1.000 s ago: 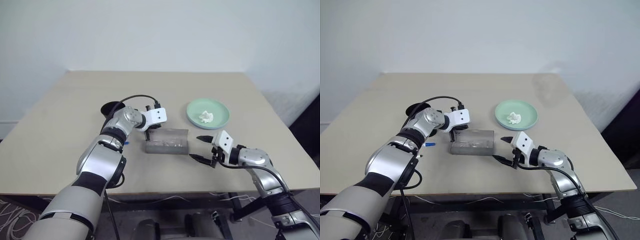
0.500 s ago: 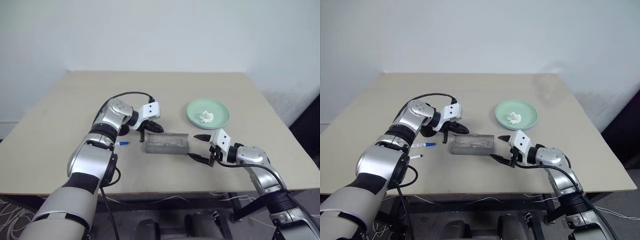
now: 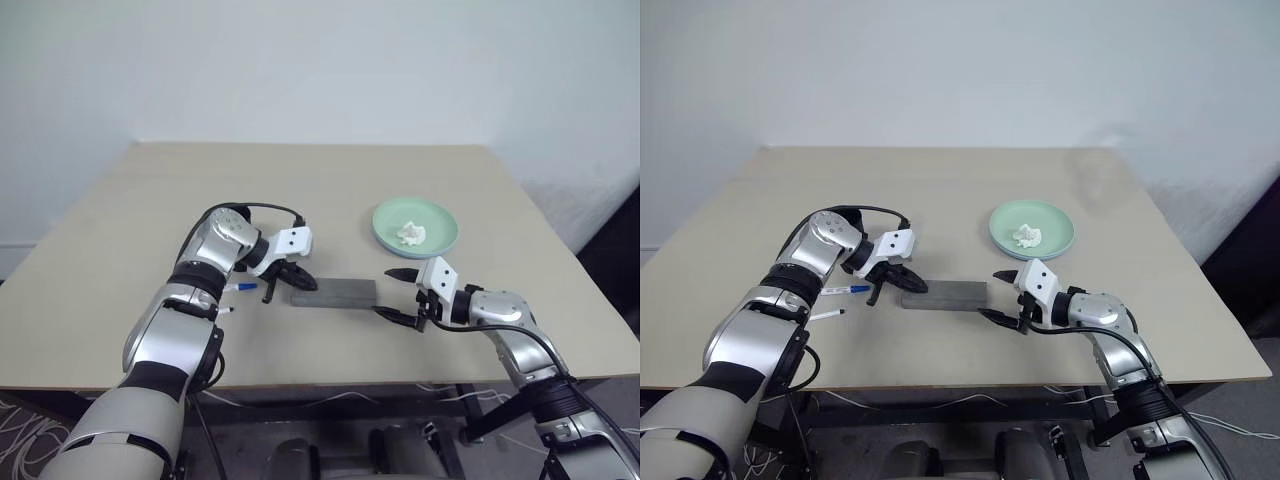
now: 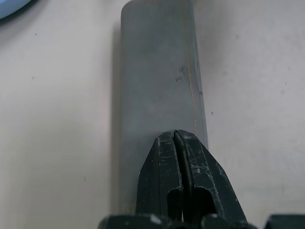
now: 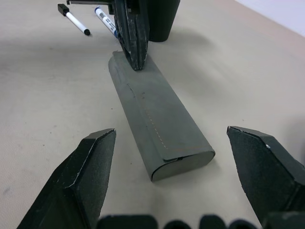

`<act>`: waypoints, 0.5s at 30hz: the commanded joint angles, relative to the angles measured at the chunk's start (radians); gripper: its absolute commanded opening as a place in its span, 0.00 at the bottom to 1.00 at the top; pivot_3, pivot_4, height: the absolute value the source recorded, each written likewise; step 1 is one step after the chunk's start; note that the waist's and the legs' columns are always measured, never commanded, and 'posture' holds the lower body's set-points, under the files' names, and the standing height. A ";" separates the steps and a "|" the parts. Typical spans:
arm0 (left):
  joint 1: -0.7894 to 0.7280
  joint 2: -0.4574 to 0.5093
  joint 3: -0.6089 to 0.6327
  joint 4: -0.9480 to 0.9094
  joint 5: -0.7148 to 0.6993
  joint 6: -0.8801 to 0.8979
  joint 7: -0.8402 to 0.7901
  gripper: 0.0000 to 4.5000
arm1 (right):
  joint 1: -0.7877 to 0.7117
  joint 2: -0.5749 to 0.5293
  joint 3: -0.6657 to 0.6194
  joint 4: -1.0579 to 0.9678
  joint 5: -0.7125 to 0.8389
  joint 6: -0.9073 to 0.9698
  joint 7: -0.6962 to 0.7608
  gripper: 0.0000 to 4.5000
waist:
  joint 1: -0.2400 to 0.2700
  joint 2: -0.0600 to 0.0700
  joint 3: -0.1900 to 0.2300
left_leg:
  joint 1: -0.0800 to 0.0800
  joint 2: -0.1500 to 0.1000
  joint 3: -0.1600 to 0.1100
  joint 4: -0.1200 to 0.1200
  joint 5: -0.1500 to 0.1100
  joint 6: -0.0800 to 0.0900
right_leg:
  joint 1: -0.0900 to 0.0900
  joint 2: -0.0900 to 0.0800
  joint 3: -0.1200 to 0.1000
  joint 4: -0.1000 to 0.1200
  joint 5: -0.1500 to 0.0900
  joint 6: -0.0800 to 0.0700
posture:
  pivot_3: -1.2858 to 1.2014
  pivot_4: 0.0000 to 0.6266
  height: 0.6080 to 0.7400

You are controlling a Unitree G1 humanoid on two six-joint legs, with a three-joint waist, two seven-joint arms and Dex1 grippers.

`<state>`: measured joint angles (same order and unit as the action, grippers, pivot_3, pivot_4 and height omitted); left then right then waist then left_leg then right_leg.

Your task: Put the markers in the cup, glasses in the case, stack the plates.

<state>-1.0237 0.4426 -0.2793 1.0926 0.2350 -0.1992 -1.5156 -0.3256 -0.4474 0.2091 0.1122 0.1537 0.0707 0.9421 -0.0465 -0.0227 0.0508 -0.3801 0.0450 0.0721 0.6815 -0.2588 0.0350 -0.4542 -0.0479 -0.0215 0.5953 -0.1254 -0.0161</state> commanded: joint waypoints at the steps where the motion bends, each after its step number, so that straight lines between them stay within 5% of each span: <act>1: -0.014 0.020 0.011 -0.040 -0.018 -0.003 0.014 0.00 | -0.027 0.005 -0.009 -0.006 0.002 -0.021 0.002 0.90 | 0.000 0.000 0.000 | 0.000 0.000 0.000 0.000 0.000 0.000 | 0.000 0.000 0.000 0.000 0.000 0.000 | 0.52 0.00 1.00; 7: -0.013 0.055 0.063 -0.116 -0.087 0.027 0.008 0.00 | -0.037 0.007 -0.005 0.005 0.001 -0.026 0.007 0.90 | 0.000 0.000 0.000 | 0.000 0.000 0.000 0.000 0.000 0.000 | 0.000 0.000 0.000 0.000 0.000 0.000 | 0.52 0.00 1.00; 15: 0.161 0.215 0.110 -0.524 -0.234 0.234 -0.094 0.00 | -0.049 0.001 -0.001 0.019 0.002 -0.030 0.027 0.90 | -0.006 0.000 0.000 | 0.001 0.001 0.001 -0.002 0.000 0.000 | -0.001 0.000 0.001 0.000 0.000 0.000 | 0.52 0.00 1.00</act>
<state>-0.8722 0.6251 -0.1999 0.6727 0.0558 -0.0224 -1.5823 -0.3474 -0.4443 0.2182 0.1440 0.1535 0.0611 0.9624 -0.0524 -0.0226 0.0507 -0.3795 0.0456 0.0732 0.6794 -0.2589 0.0349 -0.4554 -0.0476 -0.0207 0.5959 -0.1255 -0.0163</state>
